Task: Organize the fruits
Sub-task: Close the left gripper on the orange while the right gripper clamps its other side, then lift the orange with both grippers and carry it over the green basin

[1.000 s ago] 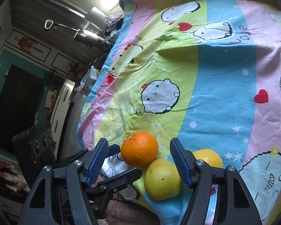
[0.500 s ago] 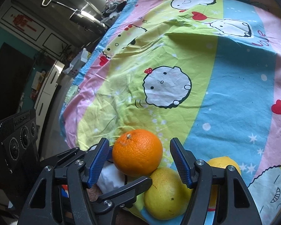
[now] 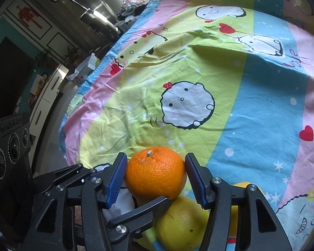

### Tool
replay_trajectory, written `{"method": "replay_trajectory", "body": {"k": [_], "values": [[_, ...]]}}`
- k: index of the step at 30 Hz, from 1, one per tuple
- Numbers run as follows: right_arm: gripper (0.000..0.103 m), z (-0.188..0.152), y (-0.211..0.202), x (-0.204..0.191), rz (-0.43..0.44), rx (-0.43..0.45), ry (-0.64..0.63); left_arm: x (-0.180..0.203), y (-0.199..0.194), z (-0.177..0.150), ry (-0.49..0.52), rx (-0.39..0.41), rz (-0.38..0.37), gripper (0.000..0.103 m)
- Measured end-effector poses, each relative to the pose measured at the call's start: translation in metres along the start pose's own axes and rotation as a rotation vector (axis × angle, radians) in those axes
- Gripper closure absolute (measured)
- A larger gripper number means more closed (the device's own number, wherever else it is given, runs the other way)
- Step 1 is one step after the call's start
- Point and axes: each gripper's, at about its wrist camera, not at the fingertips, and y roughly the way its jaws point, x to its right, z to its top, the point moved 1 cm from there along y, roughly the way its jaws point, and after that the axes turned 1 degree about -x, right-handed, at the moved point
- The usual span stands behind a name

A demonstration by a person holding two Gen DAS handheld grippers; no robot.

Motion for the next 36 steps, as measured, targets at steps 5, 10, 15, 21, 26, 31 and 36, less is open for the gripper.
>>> {"method": "replay_trajectory", "body": {"k": [5, 10, 15, 21, 26, 31, 36], "values": [[0.043, 0.004, -0.033, 0.007, -0.028, 0.1, 0.017, 0.028, -0.009, 0.016, 0.067, 0.05, -0.015, 0.043], [0.043, 0.004, -0.07, 0.023, -0.064, 0.201, 0.049, 0.062, -0.012, 0.03, 0.15, 0.079, -0.046, 0.043], [0.043, -0.001, -0.105, 0.048, -0.092, 0.288, 0.116, 0.103, -0.009, 0.041, 0.242, 0.096, -0.074, 0.043], [0.043, -0.013, -0.144, 0.082, -0.149, 0.383, 0.206, 0.151, 0.003, 0.05, 0.348, 0.099, -0.136, 0.043], [0.043, -0.026, -0.172, 0.111, -0.171, 0.466, 0.305, 0.188, 0.011, 0.055, 0.421, 0.095, -0.177, 0.043], [0.043, -0.041, -0.195, 0.135, -0.198, 0.529, 0.374, 0.22, 0.024, 0.056, 0.488, 0.078, -0.212, 0.043], [0.043, -0.054, -0.204, 0.161, -0.217, 0.537, 0.438, 0.246, 0.043, 0.057, 0.539, 0.035, -0.228, 0.043]]}}
